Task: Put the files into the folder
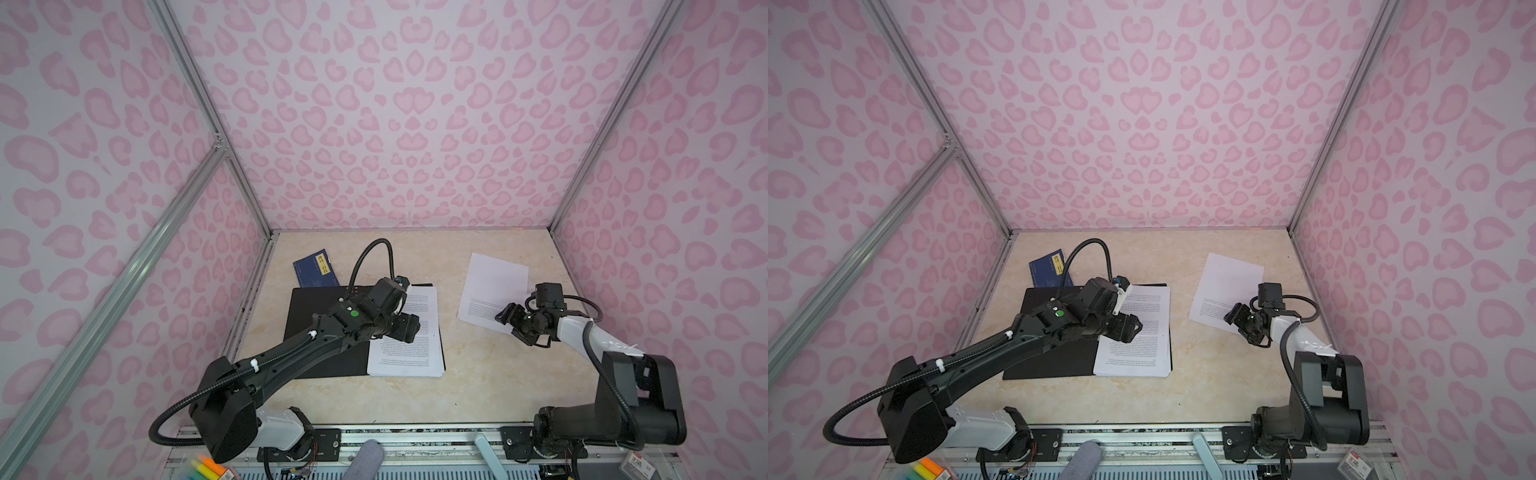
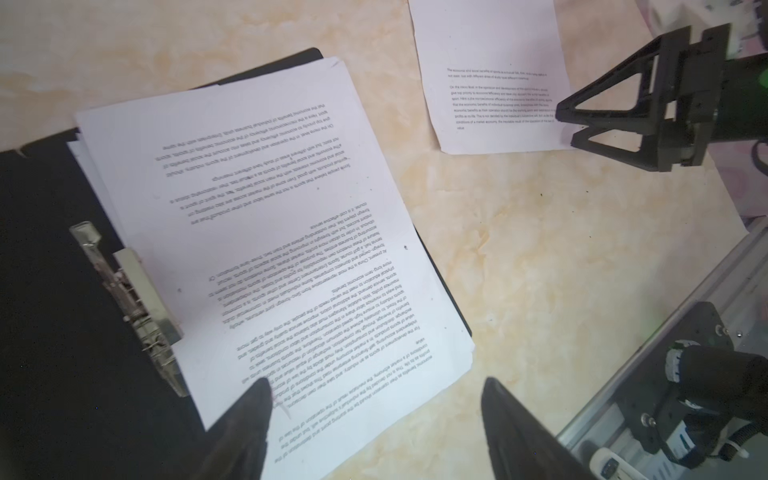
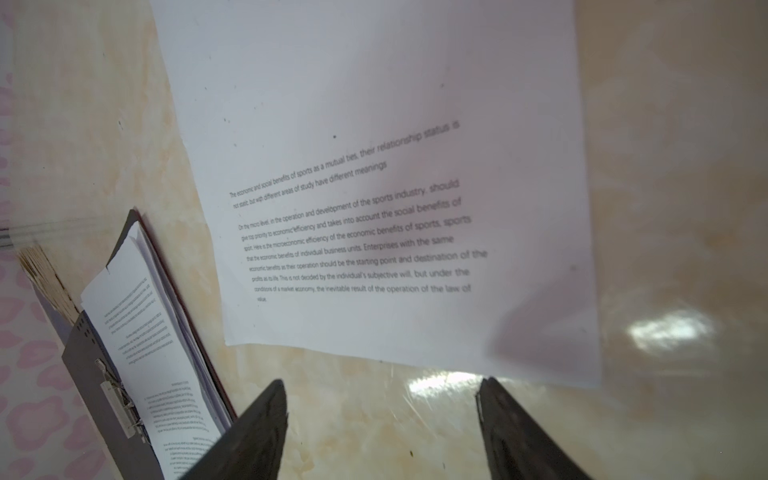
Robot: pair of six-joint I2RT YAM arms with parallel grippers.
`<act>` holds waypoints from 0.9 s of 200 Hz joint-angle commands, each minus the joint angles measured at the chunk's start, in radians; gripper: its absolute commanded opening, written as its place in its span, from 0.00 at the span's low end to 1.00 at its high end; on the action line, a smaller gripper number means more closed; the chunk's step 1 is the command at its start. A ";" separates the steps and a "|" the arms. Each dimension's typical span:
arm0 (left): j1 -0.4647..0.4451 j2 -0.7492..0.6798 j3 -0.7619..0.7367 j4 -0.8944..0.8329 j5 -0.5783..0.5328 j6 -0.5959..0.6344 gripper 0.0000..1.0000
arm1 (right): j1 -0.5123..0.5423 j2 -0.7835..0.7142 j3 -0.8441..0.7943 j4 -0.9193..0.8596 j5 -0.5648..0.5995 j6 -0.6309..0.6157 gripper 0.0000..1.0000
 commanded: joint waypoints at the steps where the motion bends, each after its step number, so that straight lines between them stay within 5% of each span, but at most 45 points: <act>1: -0.017 0.098 0.060 0.045 0.090 -0.021 0.78 | -0.019 -0.108 -0.017 -0.105 0.061 -0.012 0.75; 28: -0.049 0.235 0.161 0.053 0.139 -0.035 0.76 | -0.040 -0.201 -0.013 -0.057 0.141 -0.008 0.80; 79: -0.059 0.472 0.369 0.037 0.132 -0.058 0.70 | -0.002 0.013 0.143 -0.012 0.038 -0.021 0.77; 113: -0.002 0.503 0.427 0.061 0.179 -0.110 0.65 | 0.185 0.162 0.252 0.012 0.100 -0.030 0.71; 155: 0.134 0.361 0.351 0.048 0.195 -0.112 0.65 | 0.355 0.400 0.476 -0.040 0.198 -0.044 0.29; 180: 0.211 0.239 0.270 0.042 0.181 -0.106 0.65 | 0.431 0.540 0.623 -0.114 0.254 -0.057 0.16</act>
